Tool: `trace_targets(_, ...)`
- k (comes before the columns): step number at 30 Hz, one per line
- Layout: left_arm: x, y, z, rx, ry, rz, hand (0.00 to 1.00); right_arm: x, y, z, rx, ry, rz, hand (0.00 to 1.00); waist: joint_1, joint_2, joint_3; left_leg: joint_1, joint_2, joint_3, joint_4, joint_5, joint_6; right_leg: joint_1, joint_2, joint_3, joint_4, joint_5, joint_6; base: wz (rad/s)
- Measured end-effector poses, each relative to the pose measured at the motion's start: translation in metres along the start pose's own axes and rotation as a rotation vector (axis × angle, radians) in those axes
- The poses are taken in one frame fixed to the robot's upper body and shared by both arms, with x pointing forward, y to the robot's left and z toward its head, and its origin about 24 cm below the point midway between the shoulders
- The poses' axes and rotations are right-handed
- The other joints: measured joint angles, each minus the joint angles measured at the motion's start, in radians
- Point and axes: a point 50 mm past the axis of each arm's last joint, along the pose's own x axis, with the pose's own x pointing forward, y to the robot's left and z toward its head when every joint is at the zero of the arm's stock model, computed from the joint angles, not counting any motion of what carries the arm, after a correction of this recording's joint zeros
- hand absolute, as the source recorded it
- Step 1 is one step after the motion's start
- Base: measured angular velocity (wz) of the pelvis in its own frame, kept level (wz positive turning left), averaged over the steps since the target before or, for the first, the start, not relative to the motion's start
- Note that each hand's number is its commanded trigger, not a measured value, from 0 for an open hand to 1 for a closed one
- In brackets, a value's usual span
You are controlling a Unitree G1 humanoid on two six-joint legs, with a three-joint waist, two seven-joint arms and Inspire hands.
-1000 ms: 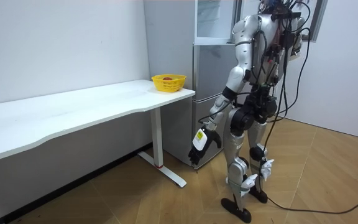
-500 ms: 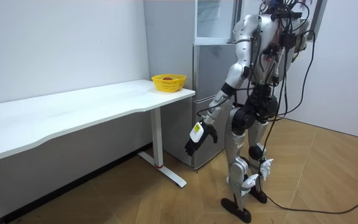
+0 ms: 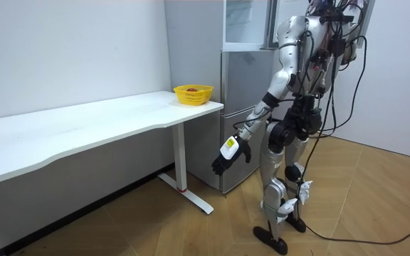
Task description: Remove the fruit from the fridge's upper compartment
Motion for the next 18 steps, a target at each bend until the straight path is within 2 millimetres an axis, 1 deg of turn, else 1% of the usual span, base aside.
trace_targets(2, -0.001, -0.003, 0.000, -0.005, 0.000, 0.000, 0.00, -0.008, 0.000, -0.001, -0.048, -0.028, 0.028, 0.00, 0.004, 0.000, 0.0001, -0.001, 0.001, 0.000, -0.003, 0.002, -0.003, 0.001, 0.001, -0.004, 0.000, -0.001, -0.002, 0.02)
trace_targets(3, -0.001, -0.005, 0.000, -0.007, 0.002, 0.002, 0.00, -0.013, 0.001, -0.001, -0.100, -0.054, 0.039, 0.00, 0.005, -0.001, 0.0007, -0.002, 0.002, 0.000, -0.005, 0.003, -0.004, -0.001, 0.003, -0.004, 0.000, -0.001, -0.004, 0.00)
trace_targets(4, -0.002, -0.006, -0.003, -0.007, 0.010, 0.003, 0.00, -0.019, 0.005, -0.002, -0.155, -0.074, 0.058, 0.00, 0.001, -0.002, 0.0013, -0.002, 0.002, 0.000, -0.006, 0.003, -0.005, -0.001, 0.003, -0.005, 0.000, -0.002, -0.006, 0.00)
trace_targets(6, -0.002, -0.006, -0.005, -0.006, 0.014, 0.008, 0.00, -0.025, 0.011, -0.003, -0.204, -0.093, 0.105, 0.00, -0.003, -0.005, 0.0028, -0.002, 0.003, -0.001, -0.009, 0.004, -0.006, -0.002, 0.004, -0.005, 0.000, -0.004, -0.008, -0.02)
trace_targets(8, -0.002, -0.004, -0.002, -0.007, 0.005, 0.020, 0.00, -0.031, 0.019, -0.006, -0.256, -0.121, 0.143, 0.00, -0.003, -0.010, 0.0056, -0.002, 0.003, -0.016, -0.010, 0.004, -0.006, 0.001, 0.004, -0.007, -0.003, -0.004, -0.008, 0.04)
trace_targets(9, -0.001, -0.004, 0.001, -0.009, -0.007, 0.036, 0.00, -0.034, 0.024, -0.008, -0.303, -0.149, 0.165, 0.00, -0.003, -0.016, 0.0092, -0.003, 0.003, -0.027, -0.010, 0.004, -0.006, 0.003, 0.004, -0.013, -0.007, -0.004, -0.008, 0.14)
trace_targets(10, -0.001, -0.003, 0.003, -0.007, -0.020, 0.048, 0.00, -0.037, 0.029, -0.011, -0.345, -0.171, 0.187, 0.00, -0.002, -0.023, 0.0133, -0.005, 0.003, -0.027, -0.010, 0.004, -0.006, 0.004, 0.005, -0.018, -0.015, -0.004, -0.008, 0.15)
trace_targets(11, -0.001, -0.003, 0.003, -0.002, -0.025, 0.049, 0.00, -0.038, 0.031, -0.012, -0.361, -0.181, 0.203, 0.00, 0.000, -0.027, 0.0154, -0.007, 0.003, -0.027, -0.010, 0.004, -0.006, 0.004, 0.005, -0.019, -0.016, -0.004, -0.008, 0.05)
trace_targets(14, -0.001, -0.003, 0.005, 0.007, -0.030, 0.049, 0.00, -0.058, 0.047, -0.018, -0.442, -0.245, 0.352, 0.00, 0.025, -0.049, 0.0281, -0.010, 0.005, -0.024, -0.010, 0.004, -0.006, 0.002, 0.009, -0.013, -0.016, -0.004, -0.009, -0.02)
trace_targets(15, 0.000, -0.003, 0.006, 0.010, -0.032, 0.049, 0.00, -0.062, 0.049, -0.019, -0.460, -0.260, 0.372, 0.00, 0.029, -0.053, 0.0302, -0.011, 0.005, -0.024, -0.010, 0.004, -0.006, 0.001, 0.010, -0.012, -0.016, -0.004, -0.009, 0.00)
trace_targets(16, 0.000, -0.003, 0.008, 0.023, -0.040, 0.046, 0.00, -0.071, 0.055, -0.021, -0.516, -0.314, 0.414, 0.00, 0.048, -0.058, 0.0328, -0.016, 0.006, -0.024, -0.009, 0.004, -0.006, -0.006, 0.011, -0.009, -0.015, -0.005, -0.010, -0.07)
trace_targets(18, 0.002, -0.002, 0.013, 0.032, -0.053, 0.041, 0.00, -0.083, 0.063, -0.021, -0.571, -0.373, 0.495, 0.00, 0.065, -0.063, 0.0355, -0.027, 0.006, -0.024, -0.004, 0.004, -0.006, -0.013, 0.011, -0.009, -0.016, -0.004, -0.010, 0.00)
